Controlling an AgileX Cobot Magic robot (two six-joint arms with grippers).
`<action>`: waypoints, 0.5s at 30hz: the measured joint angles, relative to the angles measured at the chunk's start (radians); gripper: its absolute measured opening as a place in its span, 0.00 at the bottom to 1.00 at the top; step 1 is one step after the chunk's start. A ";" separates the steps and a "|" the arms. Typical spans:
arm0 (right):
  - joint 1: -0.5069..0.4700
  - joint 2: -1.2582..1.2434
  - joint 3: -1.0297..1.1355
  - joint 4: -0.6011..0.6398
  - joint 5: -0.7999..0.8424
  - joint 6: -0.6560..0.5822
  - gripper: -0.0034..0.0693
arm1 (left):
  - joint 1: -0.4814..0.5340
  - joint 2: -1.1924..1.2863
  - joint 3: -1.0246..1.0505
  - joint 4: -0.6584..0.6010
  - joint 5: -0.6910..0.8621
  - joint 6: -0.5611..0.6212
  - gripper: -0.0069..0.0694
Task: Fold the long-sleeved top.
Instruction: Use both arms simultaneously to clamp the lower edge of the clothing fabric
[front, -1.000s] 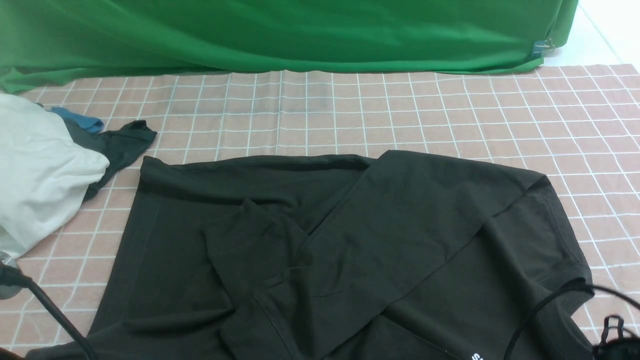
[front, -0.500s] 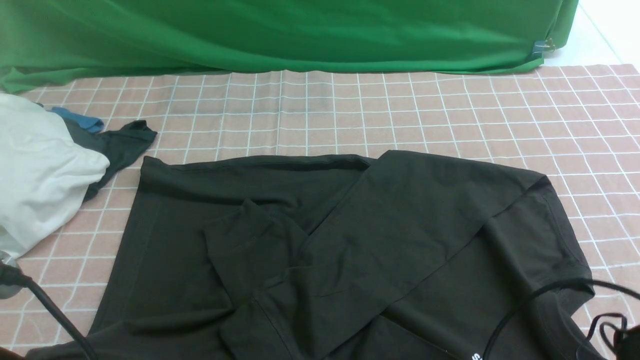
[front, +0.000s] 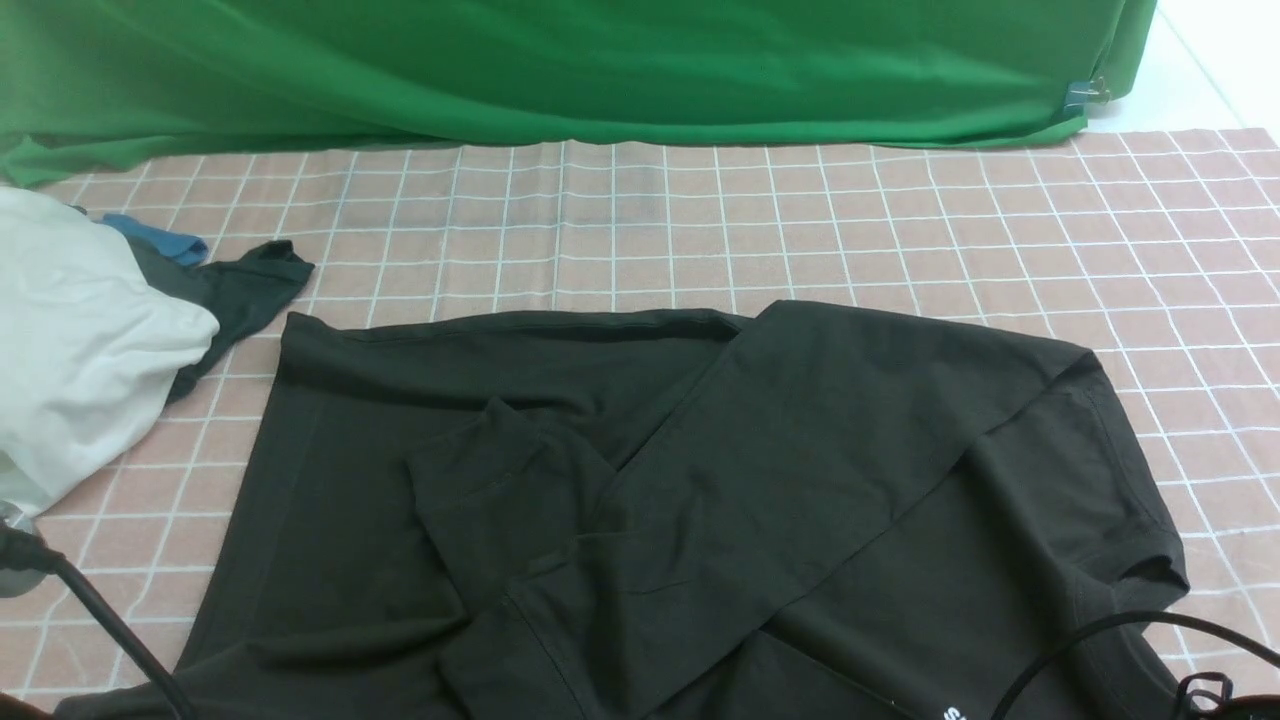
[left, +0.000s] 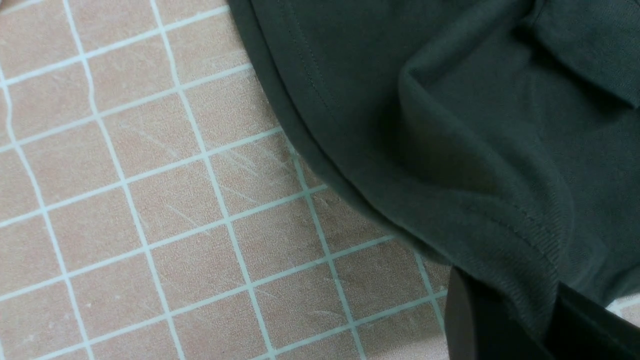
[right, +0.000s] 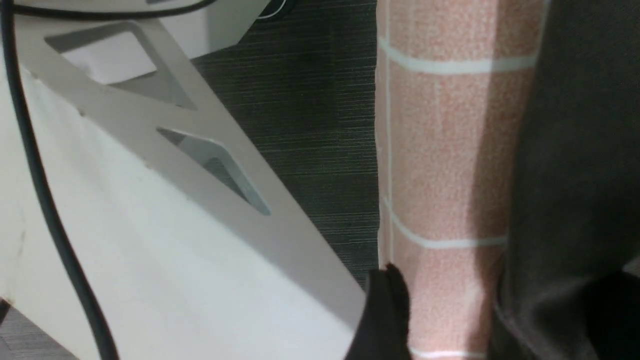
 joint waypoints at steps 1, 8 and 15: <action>0.000 0.000 0.000 0.000 0.000 0.000 0.78 | 0.000 0.000 0.000 0.000 0.000 0.000 0.14; 0.000 0.000 0.000 -0.084 0.034 0.032 0.78 | 0.000 0.000 0.000 0.000 0.000 0.000 0.14; 0.000 0.000 0.018 -0.123 0.032 0.051 0.73 | 0.000 0.000 0.000 -0.008 0.000 0.000 0.14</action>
